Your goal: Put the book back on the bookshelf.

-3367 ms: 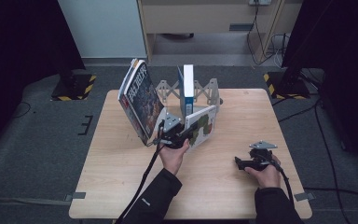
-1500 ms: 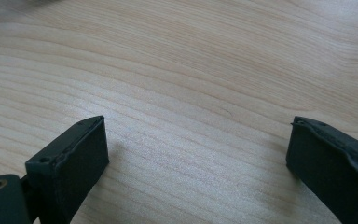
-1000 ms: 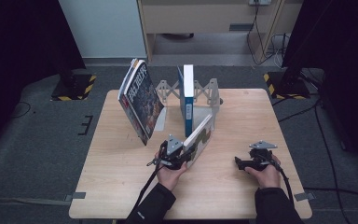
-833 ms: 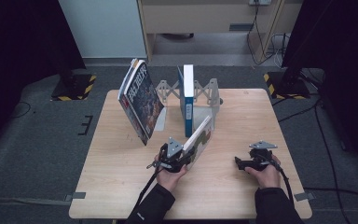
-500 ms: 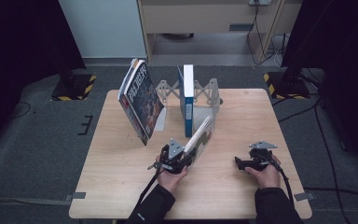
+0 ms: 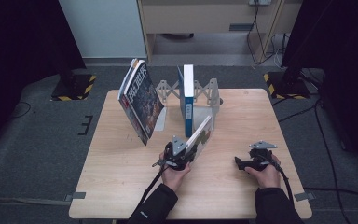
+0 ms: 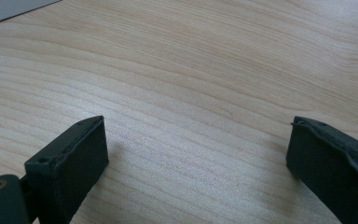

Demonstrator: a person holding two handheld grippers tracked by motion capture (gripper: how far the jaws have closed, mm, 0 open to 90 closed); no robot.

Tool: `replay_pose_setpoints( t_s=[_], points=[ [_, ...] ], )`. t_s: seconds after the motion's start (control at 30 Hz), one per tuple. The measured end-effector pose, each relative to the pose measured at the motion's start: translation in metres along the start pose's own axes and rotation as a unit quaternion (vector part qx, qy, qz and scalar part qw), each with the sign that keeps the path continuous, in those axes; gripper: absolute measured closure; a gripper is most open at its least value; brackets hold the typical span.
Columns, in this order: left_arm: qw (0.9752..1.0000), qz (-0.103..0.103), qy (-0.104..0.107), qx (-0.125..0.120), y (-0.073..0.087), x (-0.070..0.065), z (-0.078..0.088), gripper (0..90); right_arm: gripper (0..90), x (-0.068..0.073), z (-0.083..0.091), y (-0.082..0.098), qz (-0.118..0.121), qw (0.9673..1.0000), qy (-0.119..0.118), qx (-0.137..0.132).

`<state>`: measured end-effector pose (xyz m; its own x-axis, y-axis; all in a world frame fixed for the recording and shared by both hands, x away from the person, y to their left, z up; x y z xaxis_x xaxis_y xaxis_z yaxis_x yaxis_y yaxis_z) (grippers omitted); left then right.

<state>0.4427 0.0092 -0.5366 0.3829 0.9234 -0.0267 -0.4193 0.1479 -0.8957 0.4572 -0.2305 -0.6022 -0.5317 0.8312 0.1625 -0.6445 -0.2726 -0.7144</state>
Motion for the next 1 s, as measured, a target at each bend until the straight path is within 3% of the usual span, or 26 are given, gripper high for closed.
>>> replay_pose_setpoints(
  t_s=[0.13,0.5,0.73,1.0],
  points=[
    [0.9997,0.017,-0.004,-0.017,-0.014,0.001,0.002,74.8,5.5,0.0,0.0,0.0,0.0,1.0,-0.001,0.001],
    [0.9985,0.022,-0.022,-0.045,-0.053,-0.003,-0.01,74.8,5.4,0.0,0.0,0.0,0.0,1.0,-0.001,0.001],
    [0.9982,0.029,-0.042,-0.033,-0.053,0.0,-0.029,74.7,5.4,0.0,0.0,0.0,0.0,1.0,-0.001,0.001],
    [0.9981,0.028,-0.048,-0.025,-0.049,0.002,-0.043,74.6,5.1,0.0,0.0,0.0,-0.001,1.0,-0.001,0.001]
  ],
)
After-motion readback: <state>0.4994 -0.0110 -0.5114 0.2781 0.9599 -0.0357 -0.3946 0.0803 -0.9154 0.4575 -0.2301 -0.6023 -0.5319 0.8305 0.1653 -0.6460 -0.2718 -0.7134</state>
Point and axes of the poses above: each handheld gripper's, and its own axes: z roughly backward along the jaws, y roughly out of its underside, x roughly to its left, the point moved 9 cm from there along -z, roughly forward along the jaws, and after that the axes turned 13 degrees about -y, right-handed, at the moved point
